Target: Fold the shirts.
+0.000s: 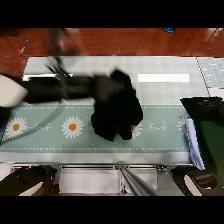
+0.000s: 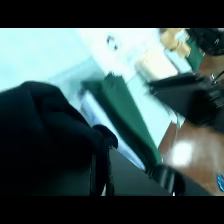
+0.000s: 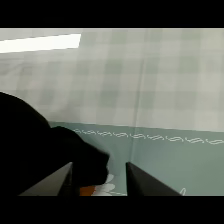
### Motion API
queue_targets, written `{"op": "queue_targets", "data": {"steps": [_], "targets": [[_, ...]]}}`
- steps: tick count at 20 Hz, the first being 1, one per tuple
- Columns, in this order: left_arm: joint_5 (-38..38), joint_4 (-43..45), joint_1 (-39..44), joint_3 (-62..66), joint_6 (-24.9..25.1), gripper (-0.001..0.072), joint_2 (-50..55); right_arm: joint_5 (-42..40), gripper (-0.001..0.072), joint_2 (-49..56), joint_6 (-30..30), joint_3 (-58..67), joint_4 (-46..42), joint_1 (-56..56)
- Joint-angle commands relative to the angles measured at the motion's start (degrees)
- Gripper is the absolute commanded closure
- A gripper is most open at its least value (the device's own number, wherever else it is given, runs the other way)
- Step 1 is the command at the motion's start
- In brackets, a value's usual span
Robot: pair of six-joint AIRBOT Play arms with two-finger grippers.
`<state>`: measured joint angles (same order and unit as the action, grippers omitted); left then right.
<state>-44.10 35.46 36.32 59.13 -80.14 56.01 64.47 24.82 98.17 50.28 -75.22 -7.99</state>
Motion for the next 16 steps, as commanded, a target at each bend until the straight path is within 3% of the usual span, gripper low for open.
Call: {"op": "queue_targets", "data": {"steps": [1, 3, 4, 8, 10, 13, 16], "targets": [[6.34, -1.60, 6.54, -13.29, -1.75, 0.0650, 4.17, -0.66, 0.0317, 0.15, -0.28, -0.66, -1.33, -0.04], [3.15, -1.40, 5.77, -13.20, -1.36, 0.0208, 8.07, -0.37, 0.0316, 1.92, 0.24, -1.20, -3.10, -0.04], [0.83, -0.83, 4.26, -12.33, -0.42, 0.0200, 9.35, -0.72, 0.0316, 3.43, 0.61, -1.14, -4.48, -0.02], [-15.52, 8.11, -12.13, -5.62, -0.02, 0.0200, 8.74, 1.01, 0.0316, 6.69, 7.74, 2.99, -28.61, 7.13], [-19.04, 14.47, -22.77, -4.90, -1.29, 0.0200, 7.17, 5.16, 0.0317, 6.93, 6.78, 2.40, -30.75, 15.67], [-18.25, 17.88, -32.15, -9.25, -6.73, 0.0200, 8.17, 7.61, 0.0316, 7.13, -1.95, -7.21, -8.94, 25.73], [-17.94, 14.40, -32.04, -13.20, -3.61, 0.0200, 13.88, 6.12, 0.0317, 7.13, -10.25, -19.67, 10.97, 28.63]]}}
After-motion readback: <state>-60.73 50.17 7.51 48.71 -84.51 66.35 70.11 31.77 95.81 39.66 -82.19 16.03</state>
